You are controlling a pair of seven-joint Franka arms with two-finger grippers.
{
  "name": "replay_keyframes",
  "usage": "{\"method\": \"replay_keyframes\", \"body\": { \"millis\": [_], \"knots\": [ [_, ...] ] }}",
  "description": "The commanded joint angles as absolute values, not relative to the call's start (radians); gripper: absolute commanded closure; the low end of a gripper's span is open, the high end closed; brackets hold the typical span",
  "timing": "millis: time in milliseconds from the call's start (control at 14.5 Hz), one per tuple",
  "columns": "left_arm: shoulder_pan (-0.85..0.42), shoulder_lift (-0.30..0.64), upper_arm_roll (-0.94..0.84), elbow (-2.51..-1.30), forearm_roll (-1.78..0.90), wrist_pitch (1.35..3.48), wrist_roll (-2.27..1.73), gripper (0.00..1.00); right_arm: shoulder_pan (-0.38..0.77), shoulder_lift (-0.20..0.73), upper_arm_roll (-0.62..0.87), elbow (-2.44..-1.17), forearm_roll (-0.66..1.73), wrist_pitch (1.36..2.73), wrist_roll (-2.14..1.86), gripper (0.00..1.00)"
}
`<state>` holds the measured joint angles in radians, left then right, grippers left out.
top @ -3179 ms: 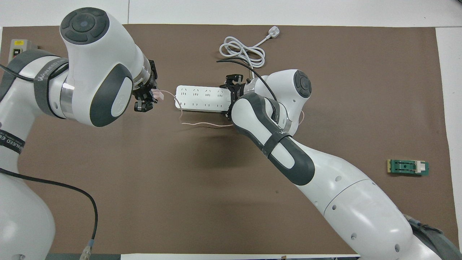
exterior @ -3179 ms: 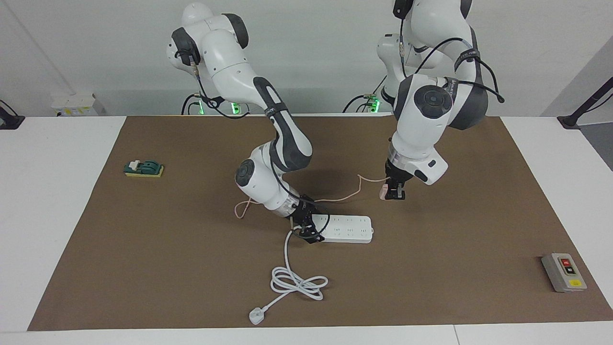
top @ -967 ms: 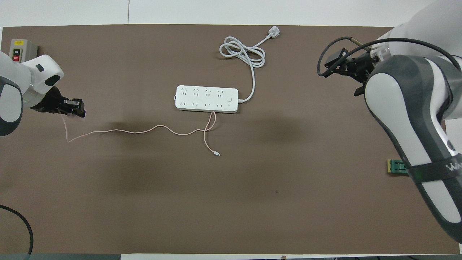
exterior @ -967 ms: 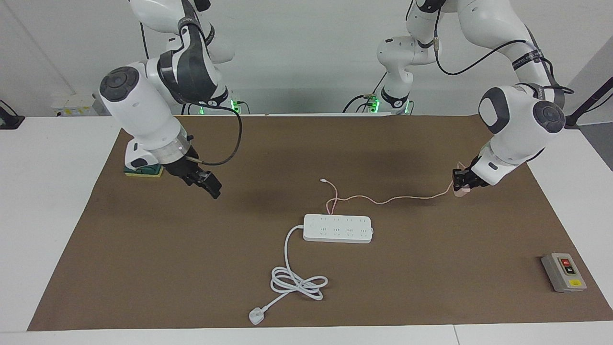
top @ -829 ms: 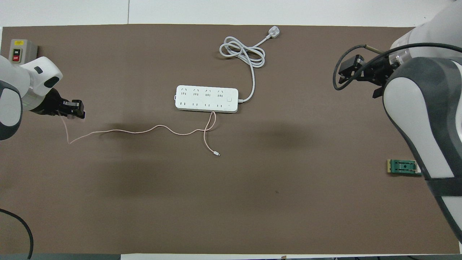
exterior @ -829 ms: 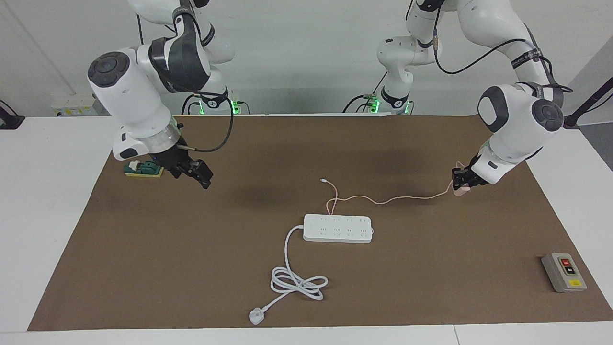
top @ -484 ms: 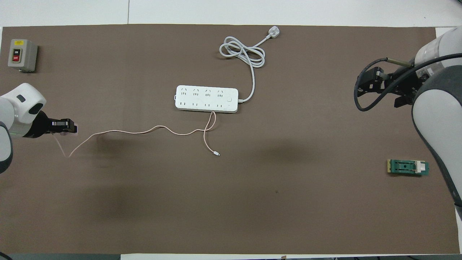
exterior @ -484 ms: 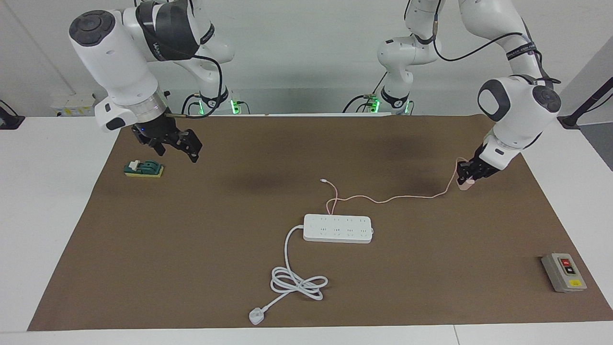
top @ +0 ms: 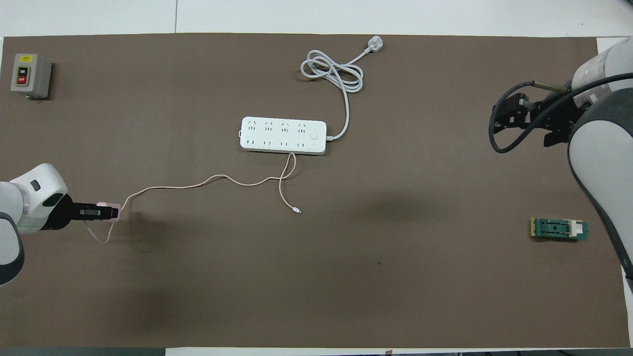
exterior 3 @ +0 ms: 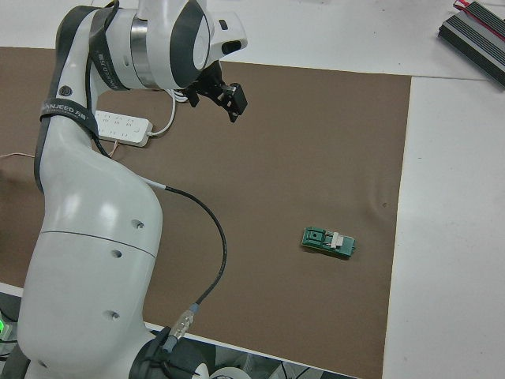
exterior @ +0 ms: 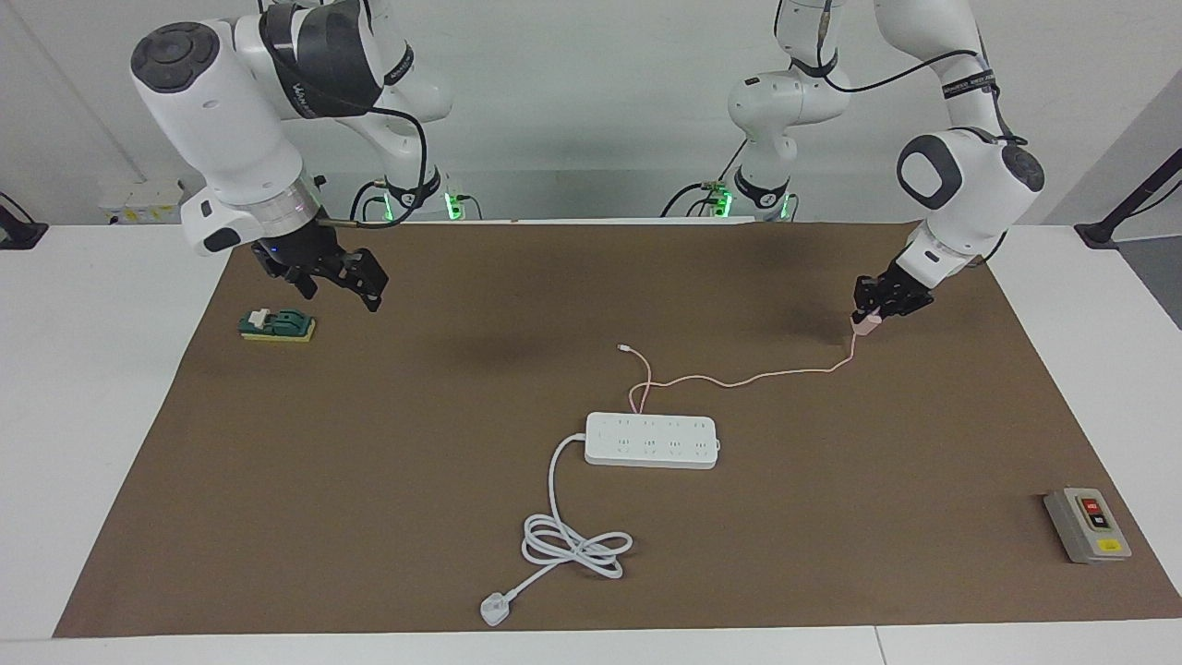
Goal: Unplug charger and place it aside
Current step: 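Lower the charger onto the table with the left gripper while the right gripper retracts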
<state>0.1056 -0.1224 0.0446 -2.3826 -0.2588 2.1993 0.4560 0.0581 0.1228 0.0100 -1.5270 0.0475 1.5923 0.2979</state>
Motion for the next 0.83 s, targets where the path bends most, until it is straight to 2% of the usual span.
{"method": "replay_keyframes", "body": {
  "millis": [0,346,484,760],
  "knots": [
    [0.114,-0.131,0.040,-2.416,-0.331,2.246,0.502,1.00,0.046,0.092,0.012,-1.536,0.028,1.522,0.204,0.00],
    [0.114,-0.063,0.040,-2.414,-0.357,2.332,0.503,1.00,0.045,0.080,-0.026,-1.539,0.034,1.560,0.184,0.00],
    [0.115,-0.052,0.040,-2.413,-0.359,2.333,0.502,1.00,0.014,0.080,-0.054,-1.542,0.032,1.578,-0.010,0.00],
    [0.114,-0.051,0.041,-2.414,-0.360,2.338,0.500,1.00,0.014,0.084,-0.170,-1.536,0.052,1.566,-0.063,0.00]
  ]
}}
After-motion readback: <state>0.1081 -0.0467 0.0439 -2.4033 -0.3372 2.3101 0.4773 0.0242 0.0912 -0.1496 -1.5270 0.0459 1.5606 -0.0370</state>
